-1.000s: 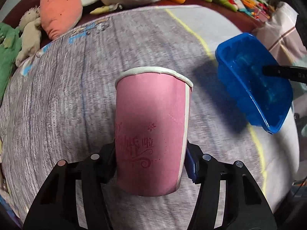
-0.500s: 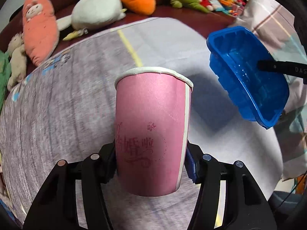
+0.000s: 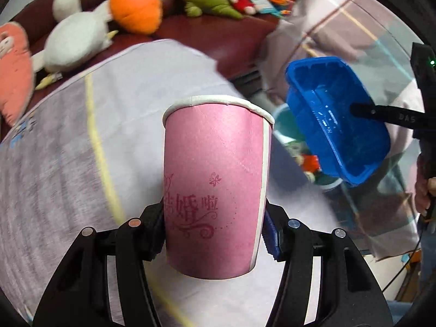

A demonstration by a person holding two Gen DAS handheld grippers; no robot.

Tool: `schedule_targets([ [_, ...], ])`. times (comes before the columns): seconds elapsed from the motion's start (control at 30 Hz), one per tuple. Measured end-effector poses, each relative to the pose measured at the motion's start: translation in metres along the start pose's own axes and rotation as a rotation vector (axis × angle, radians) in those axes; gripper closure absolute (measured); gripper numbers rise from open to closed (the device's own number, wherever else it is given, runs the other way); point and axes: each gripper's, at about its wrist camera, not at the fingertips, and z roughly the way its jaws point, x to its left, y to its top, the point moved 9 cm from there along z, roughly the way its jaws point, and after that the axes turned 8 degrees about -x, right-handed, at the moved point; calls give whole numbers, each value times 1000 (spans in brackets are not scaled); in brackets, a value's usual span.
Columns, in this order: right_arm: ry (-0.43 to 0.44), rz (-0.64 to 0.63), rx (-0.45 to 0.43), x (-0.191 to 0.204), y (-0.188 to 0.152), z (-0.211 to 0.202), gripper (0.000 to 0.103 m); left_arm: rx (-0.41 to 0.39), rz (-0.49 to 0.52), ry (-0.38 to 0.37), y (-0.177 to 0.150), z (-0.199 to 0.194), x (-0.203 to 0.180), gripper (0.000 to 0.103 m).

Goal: Collect trash
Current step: 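Carry the pink cup and blue tray over the teal bin with both tools, then open the right tool to drop the blue tray while the left tool drops the pink cup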

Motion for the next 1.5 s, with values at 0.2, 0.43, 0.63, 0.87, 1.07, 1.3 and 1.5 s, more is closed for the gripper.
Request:
schedule_targets([
  [0.2, -72, 81, -15, -68, -1, -14, 94, 27, 30, -71, 14, 28, -57, 44],
  [0.43, -166, 116, -17, -122, -4, -16, 92, 59, 62, -115, 25, 56, -106, 44],
  [0.63, -158, 173, -7, -143, -8, -5, 71, 96, 75, -124, 28, 79, -125, 44],
  [0.87, -143, 193, -9, -151, -13, -3, 62, 129, 81, -123, 25, 98, -133, 44],
  [1.07, -140, 205, -10, -158, -13, -4, 43, 146, 87, -121, 25, 113, -139, 44],
  [1.3, -138, 218, -1, -159, -13, -5, 29, 161, 60, -136, 29, 131, -147, 43],
  [1.5, -138, 223, 12, -159, -15, -5, 28, 146, 45, -163, 35, 138, -159, 40],
])
